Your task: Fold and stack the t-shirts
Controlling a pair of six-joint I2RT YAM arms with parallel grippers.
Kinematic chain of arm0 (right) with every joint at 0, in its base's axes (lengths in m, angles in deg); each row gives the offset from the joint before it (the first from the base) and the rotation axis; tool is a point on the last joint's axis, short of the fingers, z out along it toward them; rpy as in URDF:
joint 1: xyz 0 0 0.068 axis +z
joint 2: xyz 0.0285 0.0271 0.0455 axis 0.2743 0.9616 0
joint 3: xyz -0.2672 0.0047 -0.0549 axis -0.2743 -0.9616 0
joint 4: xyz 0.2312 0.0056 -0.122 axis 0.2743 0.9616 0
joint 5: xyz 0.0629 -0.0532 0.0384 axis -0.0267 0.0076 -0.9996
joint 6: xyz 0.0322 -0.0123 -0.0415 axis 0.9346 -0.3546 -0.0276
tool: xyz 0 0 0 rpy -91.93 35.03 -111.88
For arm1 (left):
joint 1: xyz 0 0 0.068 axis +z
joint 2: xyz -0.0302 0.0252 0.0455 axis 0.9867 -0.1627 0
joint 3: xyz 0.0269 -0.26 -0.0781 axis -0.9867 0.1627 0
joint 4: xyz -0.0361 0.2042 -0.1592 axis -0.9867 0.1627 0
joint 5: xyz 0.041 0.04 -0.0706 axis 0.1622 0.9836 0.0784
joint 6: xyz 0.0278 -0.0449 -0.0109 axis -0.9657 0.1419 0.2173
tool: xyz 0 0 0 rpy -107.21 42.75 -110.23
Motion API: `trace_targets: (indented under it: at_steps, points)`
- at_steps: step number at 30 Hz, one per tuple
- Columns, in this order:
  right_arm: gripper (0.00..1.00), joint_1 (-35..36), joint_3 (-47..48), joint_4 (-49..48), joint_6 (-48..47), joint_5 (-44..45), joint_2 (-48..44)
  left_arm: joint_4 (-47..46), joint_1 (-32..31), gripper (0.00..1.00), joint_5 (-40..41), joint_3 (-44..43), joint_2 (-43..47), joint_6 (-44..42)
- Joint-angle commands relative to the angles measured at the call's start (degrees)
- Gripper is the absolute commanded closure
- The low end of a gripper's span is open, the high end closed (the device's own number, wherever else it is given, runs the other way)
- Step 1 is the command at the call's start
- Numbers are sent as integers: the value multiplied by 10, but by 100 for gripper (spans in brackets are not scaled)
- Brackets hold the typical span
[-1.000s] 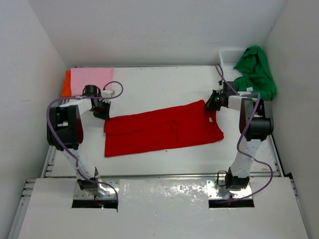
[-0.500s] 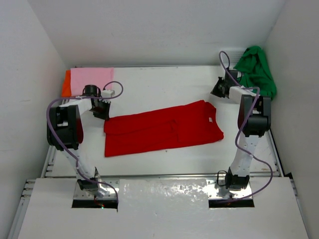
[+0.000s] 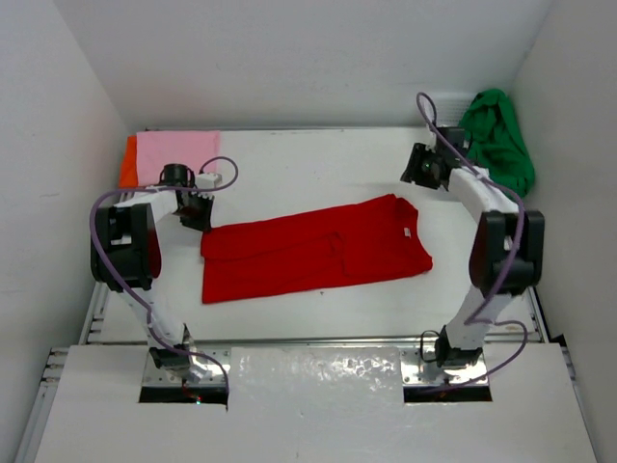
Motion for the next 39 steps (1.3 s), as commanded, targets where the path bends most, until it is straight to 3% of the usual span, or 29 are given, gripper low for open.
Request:
trace_targets:
  at_steps: [1,3,7,8,10,13,16,20,26,29,30,31,32,33,35,39]
  points:
    - [53,-2,-52,75,-16,28,-122,-14,7,100,1,-6,13,-8]
    - [42,-11,-111,112,4,52,-163,-17,7,100,2,-5,16,-8]
    - [39,-28,-247,139,36,37,-236,-19,8,100,2,-5,20,-7]
    - [40,-32,-268,138,41,39,-255,-18,7,83,-5,-4,24,-8]
    - [39,-38,-334,115,53,38,-273,-14,8,74,-8,-1,31,-14]
    - [40,-49,-381,92,70,40,-299,-12,11,70,-5,4,60,-22]
    - [40,-62,-415,68,89,25,-310,4,18,59,-10,-1,85,-28]
    - [43,-66,-452,30,122,-2,-314,25,20,57,-7,-6,105,-36]
    - [49,-66,-475,-37,137,-23,-287,12,20,53,-17,-8,51,-32]
    - [60,-66,-466,-52,128,-11,-260,0,20,54,-5,-1,23,-32]
    - [74,-66,-461,-53,123,-4,-252,-4,20,56,-4,2,19,-33]
    - [81,-65,-453,-56,122,-2,-242,-7,20,60,-4,11,17,-35]
    - [86,-63,-447,-57,116,-4,-224,-11,20,74,-6,16,16,-37]
    - [91,-59,-440,-57,110,-3,-215,-10,20,83,-12,22,15,-39]
    - [94,-43,-401,-37,91,8,-188,11,20,100,-32,37,15,-57]
    - [97,-6,-316,-1,69,50,-151,17,21,100,-3,87,46,-86]
